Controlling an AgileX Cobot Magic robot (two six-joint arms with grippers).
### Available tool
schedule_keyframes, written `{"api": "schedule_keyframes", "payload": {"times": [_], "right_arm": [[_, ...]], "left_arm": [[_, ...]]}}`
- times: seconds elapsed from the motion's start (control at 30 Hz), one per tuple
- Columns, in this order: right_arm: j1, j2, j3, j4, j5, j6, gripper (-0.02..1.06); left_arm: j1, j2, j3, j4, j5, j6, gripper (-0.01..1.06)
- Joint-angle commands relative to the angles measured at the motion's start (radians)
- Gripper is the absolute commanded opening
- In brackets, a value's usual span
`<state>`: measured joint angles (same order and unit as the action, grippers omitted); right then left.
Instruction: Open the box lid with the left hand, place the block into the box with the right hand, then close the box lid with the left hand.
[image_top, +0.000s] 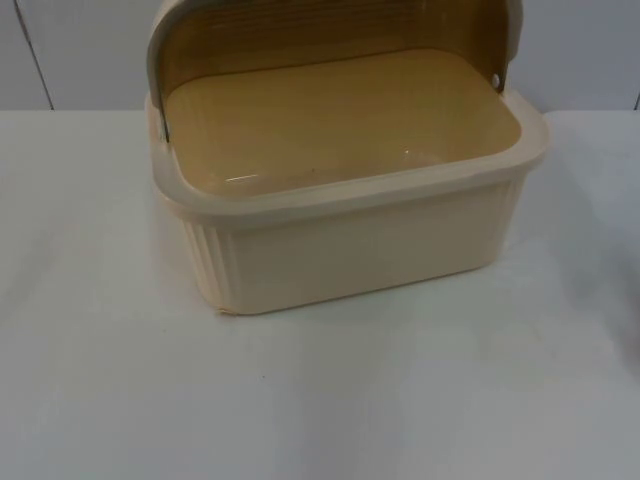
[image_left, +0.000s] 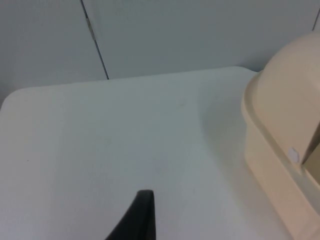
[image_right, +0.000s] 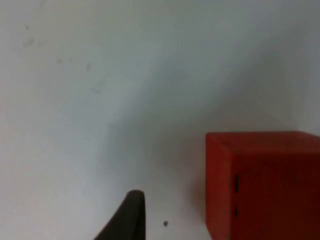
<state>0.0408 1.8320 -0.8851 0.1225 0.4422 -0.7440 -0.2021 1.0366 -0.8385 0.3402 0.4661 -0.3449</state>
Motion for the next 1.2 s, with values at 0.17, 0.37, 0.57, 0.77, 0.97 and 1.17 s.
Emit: {"api": "schedule_keyframes", "payload": {"times": [0.17,0.37,0.57,0.77,0.97,1.17], "right_arm": [[0.001,0.014,-0.004,-0.008,-0.054,-0.012,0.92],[0.001,0.018,-0.004,-0.008,-0.066,0.039,0.2],[0.001,0.018,-0.004,-0.008,-0.067,0.097,0.0],[0.001,-0.025,-0.004,-0.008,-0.079,0.154,0.0],[0.001,-0.156,-0.004,-0.008,-0.13,0.213,0.0],[0.001,-0.306,-0.004,-0.006,-0.154,0.313,0.0]], "left_arm": [[0.005,-0.008,0.004,0.005,0.001,0.0,1.04],[0.005,-0.008,0.004,0.007,0.001,0.0,1.04],[0.005,-0.008,0.004,0.007,0.001,0.0,1.04],[0.005,-0.008,0.004,0.011,0.003,0.0,1.04],[0.005,-0.008,0.004,0.011,0.005,0.0,1.04],[0.005,-0.008,0.004,0.011,-0.001,0.0,1.04]]}}
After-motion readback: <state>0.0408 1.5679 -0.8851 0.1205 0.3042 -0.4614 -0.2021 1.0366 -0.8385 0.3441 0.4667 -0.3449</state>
